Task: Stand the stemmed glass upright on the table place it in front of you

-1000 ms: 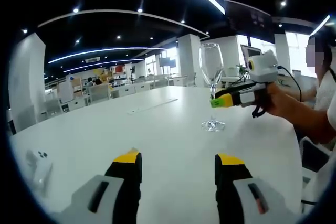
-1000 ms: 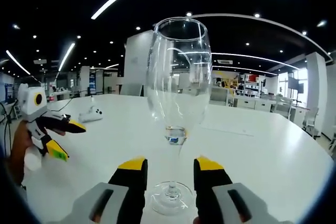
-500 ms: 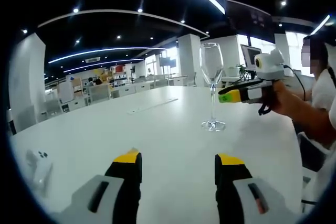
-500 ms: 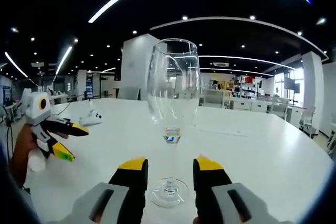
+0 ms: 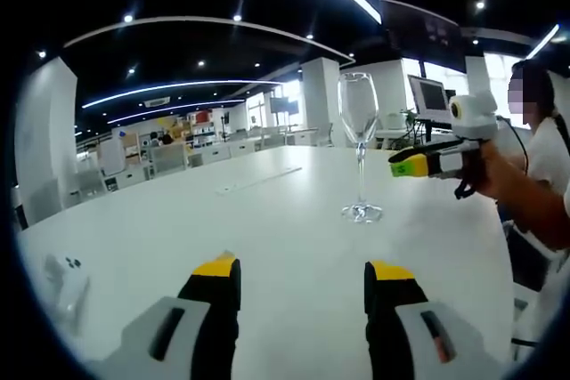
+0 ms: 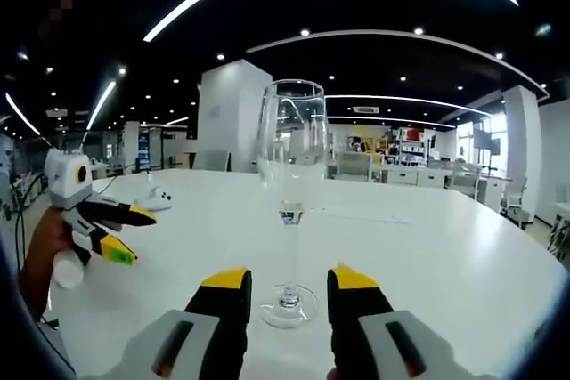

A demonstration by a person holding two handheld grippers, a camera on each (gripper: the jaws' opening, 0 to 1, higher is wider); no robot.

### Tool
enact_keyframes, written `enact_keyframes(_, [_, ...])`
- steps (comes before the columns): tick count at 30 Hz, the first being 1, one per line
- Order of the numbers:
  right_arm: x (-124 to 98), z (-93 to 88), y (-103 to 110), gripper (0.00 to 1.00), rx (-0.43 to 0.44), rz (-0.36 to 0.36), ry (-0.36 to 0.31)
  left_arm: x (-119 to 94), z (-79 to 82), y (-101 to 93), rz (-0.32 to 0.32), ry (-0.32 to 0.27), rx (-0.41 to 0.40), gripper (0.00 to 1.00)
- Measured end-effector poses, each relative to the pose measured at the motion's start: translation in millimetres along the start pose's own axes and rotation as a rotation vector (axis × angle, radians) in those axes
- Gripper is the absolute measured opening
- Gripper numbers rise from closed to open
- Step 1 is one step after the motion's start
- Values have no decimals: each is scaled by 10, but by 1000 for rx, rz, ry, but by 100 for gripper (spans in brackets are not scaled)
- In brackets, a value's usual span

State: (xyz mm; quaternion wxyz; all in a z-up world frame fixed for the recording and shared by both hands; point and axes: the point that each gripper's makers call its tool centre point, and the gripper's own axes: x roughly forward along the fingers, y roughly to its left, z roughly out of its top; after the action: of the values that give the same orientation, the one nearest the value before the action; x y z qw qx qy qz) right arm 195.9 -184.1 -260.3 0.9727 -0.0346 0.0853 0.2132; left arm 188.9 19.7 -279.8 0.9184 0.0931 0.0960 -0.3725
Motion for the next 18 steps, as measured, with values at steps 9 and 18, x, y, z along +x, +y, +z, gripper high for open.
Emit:
enact_keyframes(9, [-72, -18, -17, 37, 7, -16, -1, -6, -2, 0, 0, 0, 0, 56])
enact_keyframes(18, [-151, -29, -19, 37, 20, -24, -6, -13, -4, 4, 1, 0, 0, 56])
